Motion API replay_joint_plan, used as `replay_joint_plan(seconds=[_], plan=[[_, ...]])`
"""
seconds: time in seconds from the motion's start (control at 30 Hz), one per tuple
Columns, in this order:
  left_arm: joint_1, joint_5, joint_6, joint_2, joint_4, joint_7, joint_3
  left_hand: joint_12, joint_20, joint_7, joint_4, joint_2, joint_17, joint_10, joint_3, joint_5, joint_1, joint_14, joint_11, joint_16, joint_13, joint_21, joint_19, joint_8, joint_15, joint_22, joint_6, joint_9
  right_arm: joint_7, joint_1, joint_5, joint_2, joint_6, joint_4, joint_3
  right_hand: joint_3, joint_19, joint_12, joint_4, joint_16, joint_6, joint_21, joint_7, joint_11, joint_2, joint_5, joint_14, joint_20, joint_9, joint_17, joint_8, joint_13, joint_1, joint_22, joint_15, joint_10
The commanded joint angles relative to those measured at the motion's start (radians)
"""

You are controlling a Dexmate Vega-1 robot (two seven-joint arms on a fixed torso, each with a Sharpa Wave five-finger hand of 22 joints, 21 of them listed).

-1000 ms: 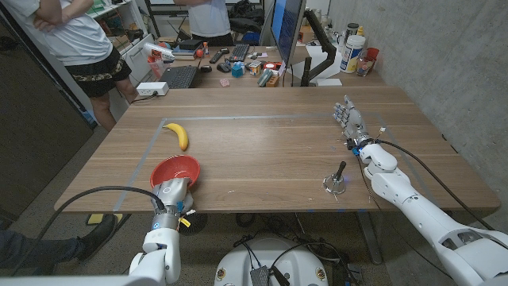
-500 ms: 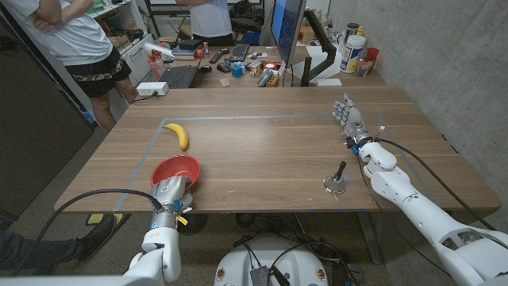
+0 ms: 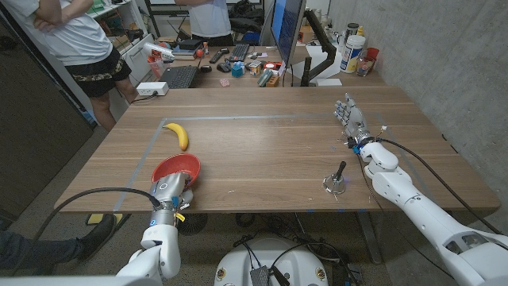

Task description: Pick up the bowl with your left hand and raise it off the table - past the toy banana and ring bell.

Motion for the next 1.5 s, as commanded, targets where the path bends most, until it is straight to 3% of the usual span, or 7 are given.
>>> replay_joint_plan(seconds=[0.03, 1.5], plan=[[-0.004, -0.023, 0.001, 0.021, -0.022, 0.014, -0.009, -0.003, -0.1, 0.008, 0.009, 0.038, -0.001, -0.007, -0.002, 0.005, 0.022, -0.008, 0.003, -0.011, 0.007, 0.001, 0.058, 0.005, -0.074, 0.005, 0.004, 0.017, -0.012, -0.011, -0.005, -0.009, -0.004, -0.027, 0.003, -0.003, 0.001, -0.001, -0.001, 0.004, 0.004, -0.002, -0.002, -0.006, 0.01, 0.006, 0.005, 0.002, 0.002, 0.003, 0.003, 0.001, 0.002, 0.005, 0.0, 0.002], [-0.012, 0.025, 0.145, 0.087, -0.141, 0.026, 0.035, -0.019, -0.075, 0.006, 0.029, 0.037, 0.006, -0.006, -0.009, 0.006, -0.012, -0.023, 0.001, -0.033, 0.033, -0.014, 0.03, 0.011, -0.065, 0.001, 0.01, 0.018, 0.005, -0.002, -0.003, 0.003, 0.003, -0.002, -0.005, -0.006, 0.001, -0.001, -0.002, 0.004, 0.005, -0.001, 0.0, -0.005, 0.012, 0.006, 0.005, 0.001, 0.002, 0.003, 0.003, 0.001, 0.003, 0.005, -0.001, 0.003]])
